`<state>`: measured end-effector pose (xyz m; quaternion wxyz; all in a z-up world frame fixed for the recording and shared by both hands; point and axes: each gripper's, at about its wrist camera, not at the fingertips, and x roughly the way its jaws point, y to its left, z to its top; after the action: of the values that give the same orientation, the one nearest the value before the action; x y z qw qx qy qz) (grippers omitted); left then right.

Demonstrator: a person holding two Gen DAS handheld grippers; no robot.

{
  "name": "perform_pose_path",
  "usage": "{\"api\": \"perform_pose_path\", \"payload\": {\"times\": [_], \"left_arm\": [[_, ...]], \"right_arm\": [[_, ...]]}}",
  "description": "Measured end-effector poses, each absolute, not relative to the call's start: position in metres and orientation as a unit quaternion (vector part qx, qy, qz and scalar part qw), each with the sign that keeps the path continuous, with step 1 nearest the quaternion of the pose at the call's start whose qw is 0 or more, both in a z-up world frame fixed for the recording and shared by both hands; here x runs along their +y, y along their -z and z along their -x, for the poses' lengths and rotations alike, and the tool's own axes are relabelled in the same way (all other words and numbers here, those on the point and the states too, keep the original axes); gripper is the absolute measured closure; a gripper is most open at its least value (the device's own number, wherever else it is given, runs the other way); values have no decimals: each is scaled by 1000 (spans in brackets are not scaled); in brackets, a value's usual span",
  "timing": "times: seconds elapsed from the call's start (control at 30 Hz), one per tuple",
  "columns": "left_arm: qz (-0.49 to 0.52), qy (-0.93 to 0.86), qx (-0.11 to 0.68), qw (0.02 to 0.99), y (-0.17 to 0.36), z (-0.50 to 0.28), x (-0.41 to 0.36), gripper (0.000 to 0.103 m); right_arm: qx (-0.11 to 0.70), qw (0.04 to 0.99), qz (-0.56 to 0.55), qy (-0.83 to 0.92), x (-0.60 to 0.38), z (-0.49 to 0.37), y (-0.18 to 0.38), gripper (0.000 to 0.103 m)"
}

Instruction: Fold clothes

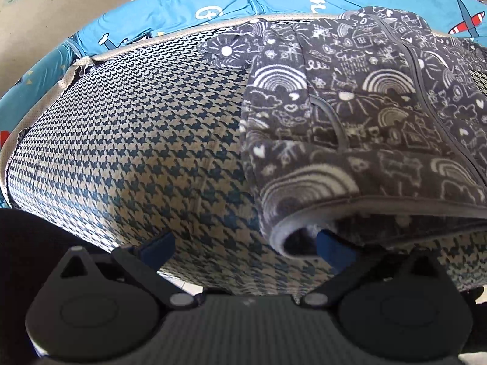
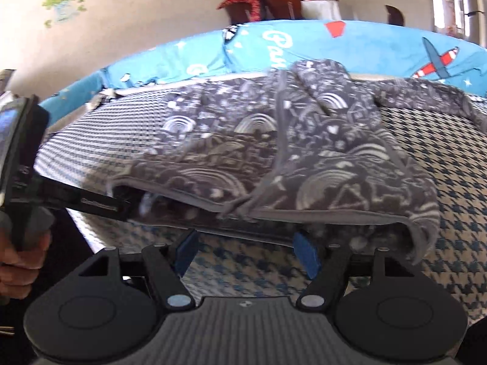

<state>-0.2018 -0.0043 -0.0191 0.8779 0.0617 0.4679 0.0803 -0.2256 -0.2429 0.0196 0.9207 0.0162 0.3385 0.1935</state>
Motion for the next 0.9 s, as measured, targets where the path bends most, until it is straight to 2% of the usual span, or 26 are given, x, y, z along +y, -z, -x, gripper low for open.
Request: {"api": "perform_pose_path", "payload": {"times": [0.27,0.5,0.9], "left_arm": [[-61,-32,429,901,-7,225,-19,0],[-51,-11,398,916,-29,219,-28,0],[-76,14,402,912,-9,178,-62,0]], "right_arm": [[283,925,-39,-252,-239,241,-37,33],[258,940,-46,-218,-243,238,-47,33],[323,937,-34,-127,-252,192,-27,33]]}}
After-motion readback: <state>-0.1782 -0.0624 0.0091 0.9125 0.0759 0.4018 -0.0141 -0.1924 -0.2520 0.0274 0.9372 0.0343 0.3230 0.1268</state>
